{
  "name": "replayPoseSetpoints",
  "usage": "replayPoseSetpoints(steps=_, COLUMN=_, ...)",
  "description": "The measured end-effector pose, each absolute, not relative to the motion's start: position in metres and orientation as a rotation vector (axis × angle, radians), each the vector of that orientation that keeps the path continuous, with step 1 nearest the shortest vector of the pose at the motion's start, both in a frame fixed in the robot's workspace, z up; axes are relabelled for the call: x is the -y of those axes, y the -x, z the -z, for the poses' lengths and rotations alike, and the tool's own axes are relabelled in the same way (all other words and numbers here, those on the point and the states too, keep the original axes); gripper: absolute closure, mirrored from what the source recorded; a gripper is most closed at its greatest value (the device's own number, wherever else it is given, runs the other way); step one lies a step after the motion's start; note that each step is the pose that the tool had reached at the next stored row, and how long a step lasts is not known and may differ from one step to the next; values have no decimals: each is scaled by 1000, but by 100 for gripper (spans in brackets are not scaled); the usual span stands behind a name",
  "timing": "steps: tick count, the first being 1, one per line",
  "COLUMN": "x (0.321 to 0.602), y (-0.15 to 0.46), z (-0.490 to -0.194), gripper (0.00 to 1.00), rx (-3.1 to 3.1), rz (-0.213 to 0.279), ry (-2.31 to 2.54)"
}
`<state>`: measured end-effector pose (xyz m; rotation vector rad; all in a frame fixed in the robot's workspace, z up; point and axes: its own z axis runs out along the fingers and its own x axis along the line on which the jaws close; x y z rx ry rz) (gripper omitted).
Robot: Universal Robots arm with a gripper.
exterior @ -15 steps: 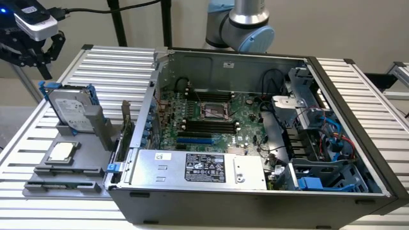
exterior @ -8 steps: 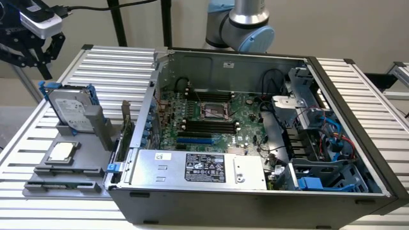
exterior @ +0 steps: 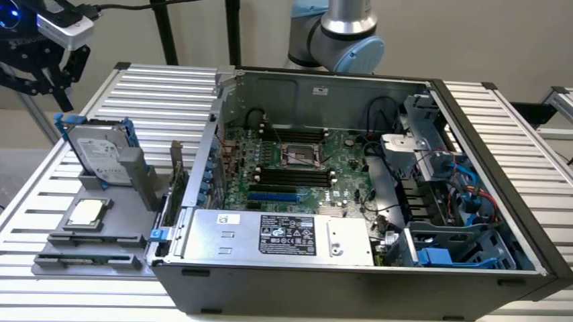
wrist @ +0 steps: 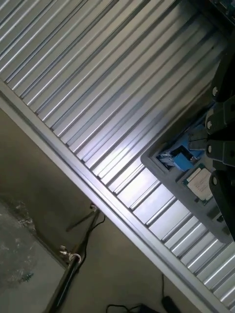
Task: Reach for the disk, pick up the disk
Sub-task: 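Pick up the disk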
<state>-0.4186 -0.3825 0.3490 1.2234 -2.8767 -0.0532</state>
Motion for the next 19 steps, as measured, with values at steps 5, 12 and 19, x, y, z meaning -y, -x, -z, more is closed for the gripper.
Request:
replayPoseSetpoints(steps=5, x=382, y=419, z=-349, gripper=89, rx=2817, rz=51, ry=-1354)
replayPoseSetpoints(steps=12, x=382, y=419, z=-350, gripper=89, rx=2724, rz=49, ry=-1531)
replayPoseSetpoints(steps=19, x=383, y=418, z=-350, gripper=89, rx=2640, rz=44, ry=-1676)
